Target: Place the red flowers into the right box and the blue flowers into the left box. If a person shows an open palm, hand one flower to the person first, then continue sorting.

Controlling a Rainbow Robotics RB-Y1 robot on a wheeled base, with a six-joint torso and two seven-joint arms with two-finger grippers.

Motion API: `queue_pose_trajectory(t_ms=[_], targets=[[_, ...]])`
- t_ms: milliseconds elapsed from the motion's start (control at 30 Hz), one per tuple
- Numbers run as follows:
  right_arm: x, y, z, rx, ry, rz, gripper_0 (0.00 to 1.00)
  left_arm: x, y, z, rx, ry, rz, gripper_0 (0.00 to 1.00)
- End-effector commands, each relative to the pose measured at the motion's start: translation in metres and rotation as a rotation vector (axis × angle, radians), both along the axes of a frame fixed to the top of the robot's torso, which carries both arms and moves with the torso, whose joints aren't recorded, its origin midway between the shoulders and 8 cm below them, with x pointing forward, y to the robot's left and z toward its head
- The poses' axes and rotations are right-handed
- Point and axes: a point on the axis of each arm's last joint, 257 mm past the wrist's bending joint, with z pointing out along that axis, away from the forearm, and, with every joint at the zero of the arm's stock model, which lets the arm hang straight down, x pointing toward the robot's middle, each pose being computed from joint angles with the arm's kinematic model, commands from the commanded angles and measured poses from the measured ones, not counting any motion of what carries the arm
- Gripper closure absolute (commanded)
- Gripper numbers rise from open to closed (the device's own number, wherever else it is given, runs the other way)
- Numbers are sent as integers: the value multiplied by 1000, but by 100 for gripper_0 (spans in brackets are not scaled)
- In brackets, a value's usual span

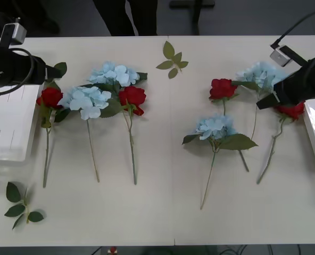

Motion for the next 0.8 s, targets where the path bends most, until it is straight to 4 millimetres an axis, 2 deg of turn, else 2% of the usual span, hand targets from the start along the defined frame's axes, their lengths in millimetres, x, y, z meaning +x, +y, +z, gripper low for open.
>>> queue_pose_trajectory(t_ms=[33,200,367,467,600,800], targets=[[0,-36,6,23,29,-241,0,-10,25,-2,-48,17,179,0],[-14,-54,-6,68,113,-421,0,-36,35,-19,-2,72,267,0],[-24,-77,-21,92,165,-583,0,-47,34,-40,60,117,312,0],[-26,-90,-28,90,185,-685,0,-44,30,-50,95,110,330,0],[-29,-97,-37,95,217,-781,0,-41,27,-64,135,106,340,0],[-21,-92,-55,131,244,-841,0,-34,33,-90,176,85,318,0]])
